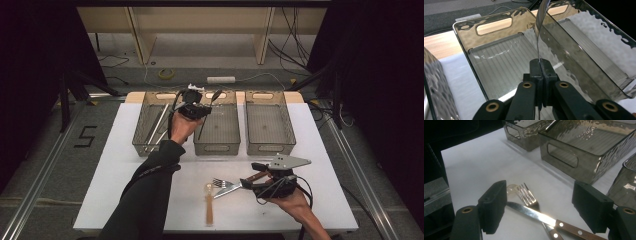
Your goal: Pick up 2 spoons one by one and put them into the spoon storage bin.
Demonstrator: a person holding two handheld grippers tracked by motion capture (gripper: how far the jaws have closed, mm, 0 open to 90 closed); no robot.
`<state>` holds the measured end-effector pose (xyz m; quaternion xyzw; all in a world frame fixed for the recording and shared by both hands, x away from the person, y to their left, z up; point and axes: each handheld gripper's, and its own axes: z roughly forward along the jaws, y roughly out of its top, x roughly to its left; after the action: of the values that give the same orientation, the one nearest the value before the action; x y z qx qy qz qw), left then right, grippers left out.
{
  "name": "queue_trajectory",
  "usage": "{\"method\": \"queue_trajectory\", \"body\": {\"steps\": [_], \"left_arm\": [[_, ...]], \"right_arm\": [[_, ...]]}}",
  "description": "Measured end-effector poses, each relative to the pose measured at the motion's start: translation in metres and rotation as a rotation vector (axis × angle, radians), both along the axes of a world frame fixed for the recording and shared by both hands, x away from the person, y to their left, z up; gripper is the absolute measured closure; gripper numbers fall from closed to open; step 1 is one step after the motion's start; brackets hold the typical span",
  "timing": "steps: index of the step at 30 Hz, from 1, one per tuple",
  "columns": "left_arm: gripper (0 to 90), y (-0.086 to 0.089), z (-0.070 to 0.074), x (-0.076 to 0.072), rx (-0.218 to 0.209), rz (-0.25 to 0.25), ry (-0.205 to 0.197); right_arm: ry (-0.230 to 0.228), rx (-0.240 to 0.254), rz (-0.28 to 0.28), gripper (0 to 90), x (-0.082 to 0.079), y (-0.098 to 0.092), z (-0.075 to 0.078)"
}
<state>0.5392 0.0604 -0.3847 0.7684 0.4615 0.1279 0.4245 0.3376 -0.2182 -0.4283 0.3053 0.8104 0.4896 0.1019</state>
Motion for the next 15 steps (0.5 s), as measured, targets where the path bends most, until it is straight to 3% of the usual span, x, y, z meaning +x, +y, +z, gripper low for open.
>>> {"method": "queue_trajectory", "body": {"steps": [11, 15], "left_arm": [[87.8, -0.0026, -0.0104, 0.0007, 0.005, 0.02, 0.011], [76.5, -0.0031, -0.0089, -0.0003, 0.028, 0.019, 0.022]], "right_arm": [[0.0, -0.001, 0.002, 29.3, -0.0004, -0.0001, -0.0001], [0.001, -0.002, 0.003, 29.2, -0.0003, 0.0001, -0.0002]]}}
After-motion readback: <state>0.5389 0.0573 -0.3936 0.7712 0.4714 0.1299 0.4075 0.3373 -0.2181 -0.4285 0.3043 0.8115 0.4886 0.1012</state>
